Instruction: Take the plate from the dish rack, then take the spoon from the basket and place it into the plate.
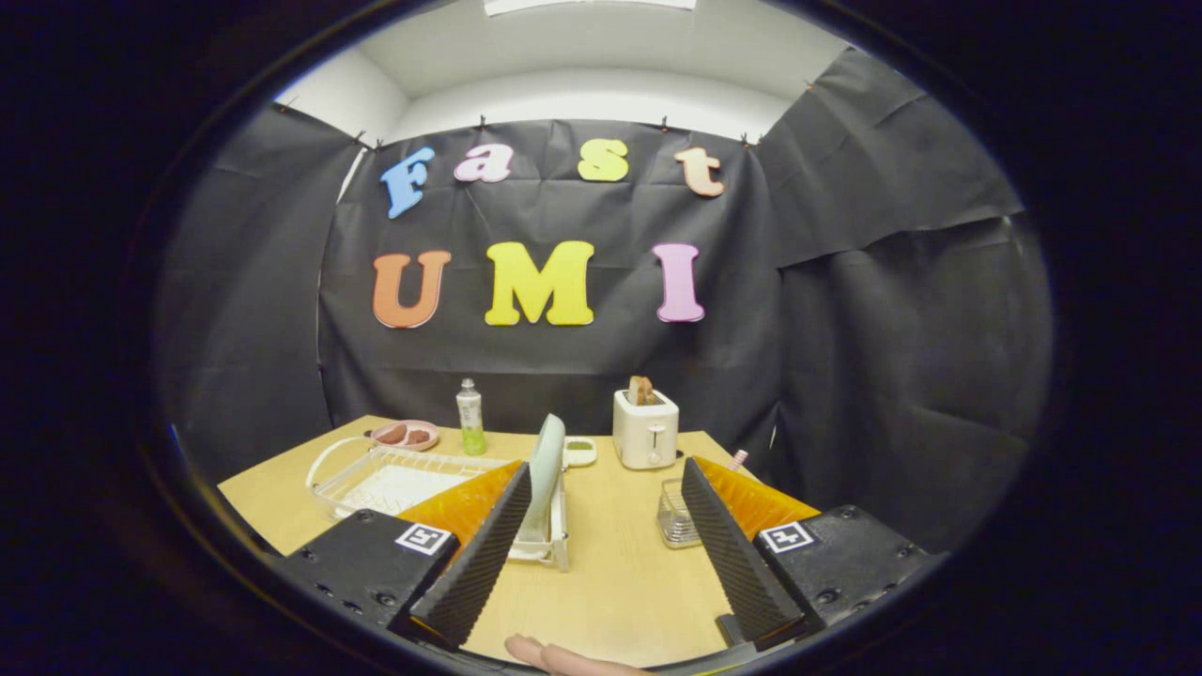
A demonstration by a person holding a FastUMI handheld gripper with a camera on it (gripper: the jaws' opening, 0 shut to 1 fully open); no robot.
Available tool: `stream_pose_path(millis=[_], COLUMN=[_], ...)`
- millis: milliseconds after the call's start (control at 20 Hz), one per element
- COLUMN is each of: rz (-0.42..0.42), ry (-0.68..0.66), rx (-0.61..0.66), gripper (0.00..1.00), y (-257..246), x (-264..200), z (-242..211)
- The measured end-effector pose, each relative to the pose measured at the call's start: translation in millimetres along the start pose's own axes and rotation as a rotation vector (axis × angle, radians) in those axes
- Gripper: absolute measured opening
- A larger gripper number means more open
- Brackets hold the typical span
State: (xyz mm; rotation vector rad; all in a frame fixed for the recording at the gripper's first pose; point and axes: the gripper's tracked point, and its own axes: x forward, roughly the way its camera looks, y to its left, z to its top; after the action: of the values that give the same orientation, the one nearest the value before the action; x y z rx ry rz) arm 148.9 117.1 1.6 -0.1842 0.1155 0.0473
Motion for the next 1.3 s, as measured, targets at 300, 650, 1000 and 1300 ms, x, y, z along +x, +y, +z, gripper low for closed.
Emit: stream_pose_path(millis=[300,650,1000,1300], rz=[0.04,0.078,-0.09,-0.123], ry=[0.251,0.632,0.86,1.013], rx=[-0.01,-0.107,-0.188,-0.309], gripper=[1.0,1.0,0.77,0.36], y=[33.5,67.9,65.2,61.3], x=[102.0,188.1,225.4,233.2], z=[13.3,14.8,15.9,7.8])
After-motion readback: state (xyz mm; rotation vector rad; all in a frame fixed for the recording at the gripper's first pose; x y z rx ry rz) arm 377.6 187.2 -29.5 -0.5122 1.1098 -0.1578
